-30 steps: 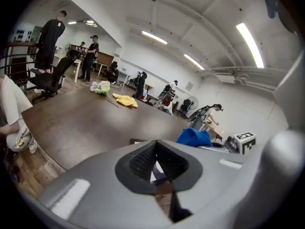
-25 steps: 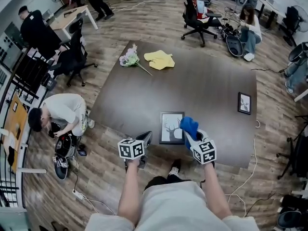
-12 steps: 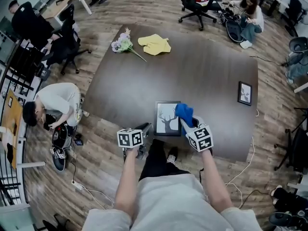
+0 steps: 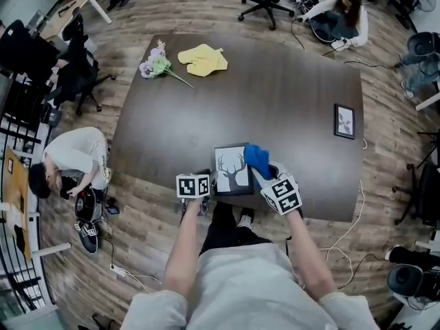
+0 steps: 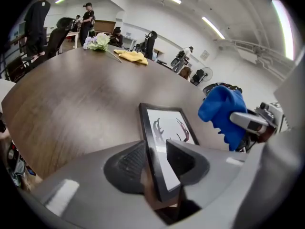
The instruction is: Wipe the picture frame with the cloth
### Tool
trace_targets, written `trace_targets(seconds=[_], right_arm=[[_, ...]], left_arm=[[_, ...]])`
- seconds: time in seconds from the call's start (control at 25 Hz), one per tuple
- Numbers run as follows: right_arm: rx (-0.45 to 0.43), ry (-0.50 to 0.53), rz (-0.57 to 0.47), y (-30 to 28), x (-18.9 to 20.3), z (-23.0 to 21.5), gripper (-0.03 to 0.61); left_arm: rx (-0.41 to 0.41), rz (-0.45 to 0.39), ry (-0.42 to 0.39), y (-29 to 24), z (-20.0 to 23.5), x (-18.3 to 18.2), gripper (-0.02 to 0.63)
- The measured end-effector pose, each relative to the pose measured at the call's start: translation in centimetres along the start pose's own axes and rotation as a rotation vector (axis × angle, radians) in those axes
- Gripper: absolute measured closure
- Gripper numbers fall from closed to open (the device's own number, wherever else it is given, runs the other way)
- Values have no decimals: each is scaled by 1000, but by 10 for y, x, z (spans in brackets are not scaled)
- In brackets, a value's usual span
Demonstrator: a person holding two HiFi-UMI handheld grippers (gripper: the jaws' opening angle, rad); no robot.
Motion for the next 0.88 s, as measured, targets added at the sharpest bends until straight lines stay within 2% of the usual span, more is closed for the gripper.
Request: trace_targets(seconds=[0.24,0.64,0.76,0.88], right_arm=[[1,-13,12,-8,2,-8,497],[13,-49,17,-32,12,-6,497],[4,-22,55,-51,26,1,497],[-31,37,146,-71,49,17,497]], left_arm=[[-61,34,4,-13,2,-6,402],[-161,77,-27,-28,0,-2,402],[-165,74,-20,-29,0,-1,404],[-168,67,-6,-28,0,0,416]])
Point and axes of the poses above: the fingertips, and each gripper's own axes: y backward along the fingers, z to its left, x out of its underside, the point moved 5 cm from there along y, backward along the fingers, and after that the axes turned 8 degrees about -z, right-handed, at the moved point
